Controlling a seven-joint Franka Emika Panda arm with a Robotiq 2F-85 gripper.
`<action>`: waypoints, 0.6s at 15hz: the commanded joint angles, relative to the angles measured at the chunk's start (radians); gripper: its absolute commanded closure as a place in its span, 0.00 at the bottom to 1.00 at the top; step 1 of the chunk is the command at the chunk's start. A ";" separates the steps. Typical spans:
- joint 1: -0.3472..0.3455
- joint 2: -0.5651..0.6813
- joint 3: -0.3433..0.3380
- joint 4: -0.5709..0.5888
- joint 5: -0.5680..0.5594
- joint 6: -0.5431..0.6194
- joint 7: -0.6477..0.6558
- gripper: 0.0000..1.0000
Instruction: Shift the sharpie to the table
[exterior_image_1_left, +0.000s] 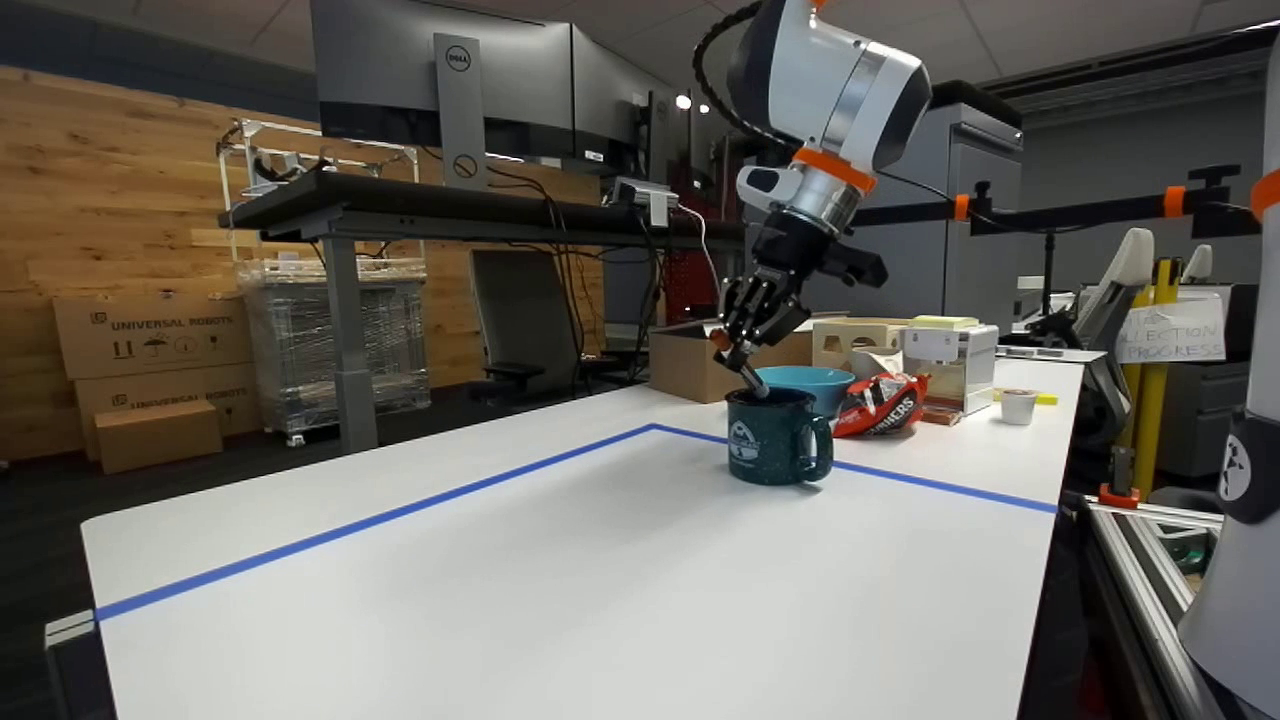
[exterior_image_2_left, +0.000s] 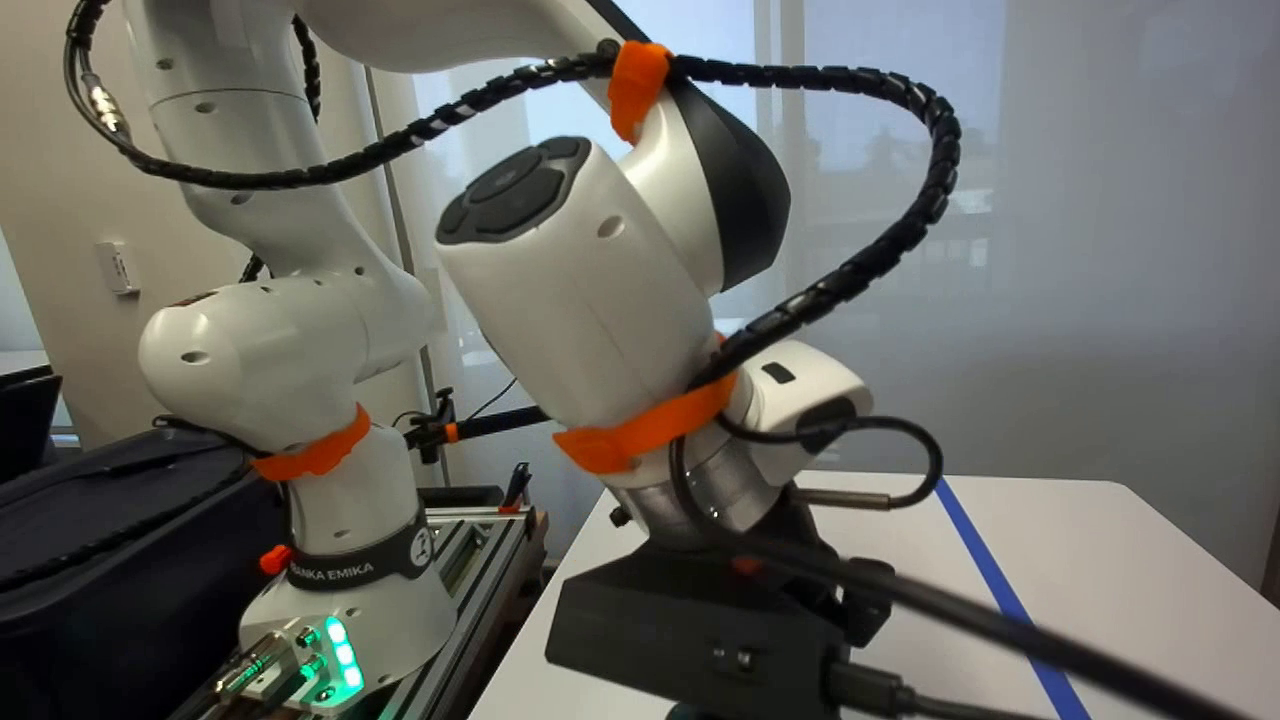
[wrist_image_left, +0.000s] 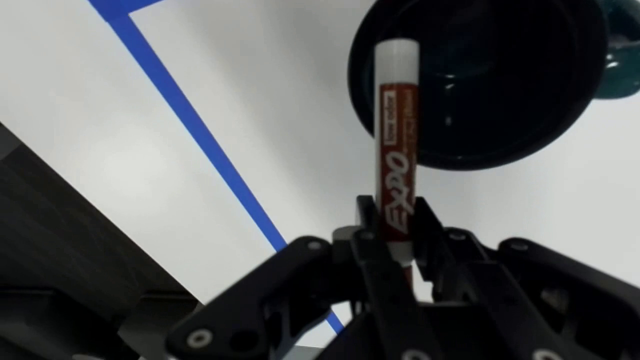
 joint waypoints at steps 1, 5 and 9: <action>0.011 -0.072 0.052 -0.009 -0.064 0.034 0.066 0.95; 0.031 -0.047 0.112 0.054 -0.088 0.017 0.073 0.95; 0.057 0.022 0.136 0.122 -0.057 -0.004 0.050 0.95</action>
